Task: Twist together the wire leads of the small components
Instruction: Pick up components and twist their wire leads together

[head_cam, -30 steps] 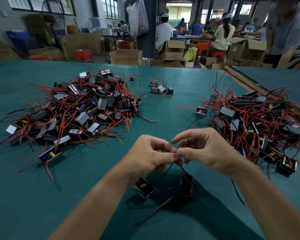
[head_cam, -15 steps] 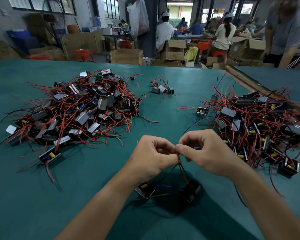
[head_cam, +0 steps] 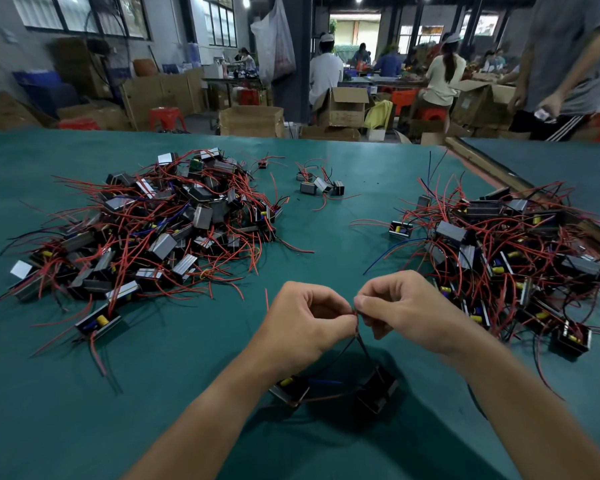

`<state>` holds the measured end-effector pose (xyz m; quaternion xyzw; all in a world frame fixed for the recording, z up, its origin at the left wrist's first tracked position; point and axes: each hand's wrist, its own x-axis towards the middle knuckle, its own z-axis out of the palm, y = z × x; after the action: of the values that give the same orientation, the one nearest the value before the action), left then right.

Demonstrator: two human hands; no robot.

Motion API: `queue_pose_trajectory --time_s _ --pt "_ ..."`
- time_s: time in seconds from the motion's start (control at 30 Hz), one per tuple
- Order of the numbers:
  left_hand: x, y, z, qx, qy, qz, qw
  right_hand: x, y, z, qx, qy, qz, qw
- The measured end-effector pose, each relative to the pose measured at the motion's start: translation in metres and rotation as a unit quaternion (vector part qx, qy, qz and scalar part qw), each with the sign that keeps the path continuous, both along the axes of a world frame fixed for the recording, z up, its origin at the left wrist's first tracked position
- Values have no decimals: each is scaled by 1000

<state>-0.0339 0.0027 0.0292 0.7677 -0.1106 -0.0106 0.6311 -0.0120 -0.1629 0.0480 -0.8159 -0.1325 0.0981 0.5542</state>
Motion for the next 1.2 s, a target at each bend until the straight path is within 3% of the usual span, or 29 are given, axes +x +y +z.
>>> queue_pose_trajectory --time_s 0.27,0.43,0.57,0.87,0.97,1.07,1.13,1.2 --pt "1 1 -4 14 -10 -21 1000 0 -1 1 -14 59 7 998" --pt "4 9 2 -52 62 -32 996 -1 -1 1 62 -50 5 997" --pt "4 15 7 -93 101 -74 988 0 -7 0 58 -115 46 991" --pt "3 18 6 -73 112 -105 985 2 -13 0 3 -122 103 987" --pt "4 16 2 -38 71 -79 994 2 -12 1 -34 -96 102 990" --pt "2 10 -4 47 -33 -28 998 2 -9 -1 -61 -23 81 995" --pt "0 7 -9 135 -143 3 980 2 -7 -1 -26 65 57 996" --pt "0 6 -10 155 -190 14 969 2 -7 0 16 104 55 993"
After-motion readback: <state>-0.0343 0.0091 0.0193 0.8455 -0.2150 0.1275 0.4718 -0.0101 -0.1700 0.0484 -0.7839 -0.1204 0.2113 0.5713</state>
